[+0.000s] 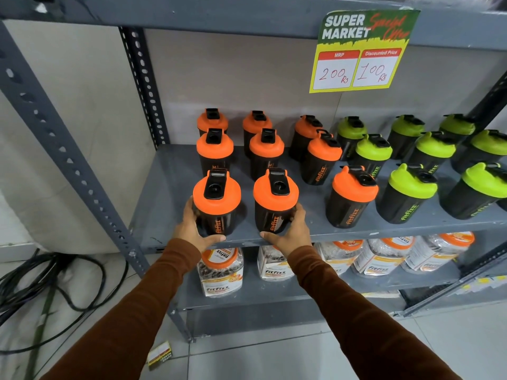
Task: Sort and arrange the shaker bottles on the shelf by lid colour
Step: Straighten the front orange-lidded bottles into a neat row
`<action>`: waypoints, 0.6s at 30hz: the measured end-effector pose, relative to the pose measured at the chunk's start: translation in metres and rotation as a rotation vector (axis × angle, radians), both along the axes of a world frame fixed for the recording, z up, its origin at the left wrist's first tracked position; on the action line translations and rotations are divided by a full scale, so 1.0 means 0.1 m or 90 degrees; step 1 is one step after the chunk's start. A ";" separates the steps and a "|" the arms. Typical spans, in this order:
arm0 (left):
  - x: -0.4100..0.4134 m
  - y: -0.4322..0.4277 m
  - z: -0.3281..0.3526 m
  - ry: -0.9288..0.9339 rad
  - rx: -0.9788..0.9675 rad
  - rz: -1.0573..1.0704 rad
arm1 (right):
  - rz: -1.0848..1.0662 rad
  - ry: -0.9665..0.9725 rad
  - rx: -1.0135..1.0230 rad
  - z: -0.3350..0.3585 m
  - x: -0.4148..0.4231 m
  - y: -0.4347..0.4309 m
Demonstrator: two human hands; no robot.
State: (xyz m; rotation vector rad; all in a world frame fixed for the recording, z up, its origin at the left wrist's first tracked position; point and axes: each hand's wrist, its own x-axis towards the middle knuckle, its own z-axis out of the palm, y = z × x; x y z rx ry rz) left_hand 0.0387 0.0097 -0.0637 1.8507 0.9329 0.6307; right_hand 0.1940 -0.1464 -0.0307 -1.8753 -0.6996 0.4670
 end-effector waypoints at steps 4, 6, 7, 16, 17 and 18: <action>0.01 0.00 0.00 -0.003 -0.003 0.001 | 0.001 -0.005 -0.003 -0.01 0.00 0.00; 0.02 0.00 0.01 -0.005 0.003 0.003 | 0.001 -0.002 -0.005 0.00 0.01 0.00; 0.02 -0.01 0.02 -0.003 0.008 0.005 | 0.002 0.000 -0.005 0.00 0.01 0.00; 0.00 -0.02 0.03 0.005 0.001 0.004 | 0.014 0.010 -0.017 -0.03 0.03 0.01; 0.00 -0.02 0.02 0.003 0.002 0.003 | 0.014 0.009 -0.016 -0.03 0.04 0.01; 0.00 -0.02 0.03 0.004 0.002 0.000 | 0.015 0.011 -0.016 -0.04 0.05 0.01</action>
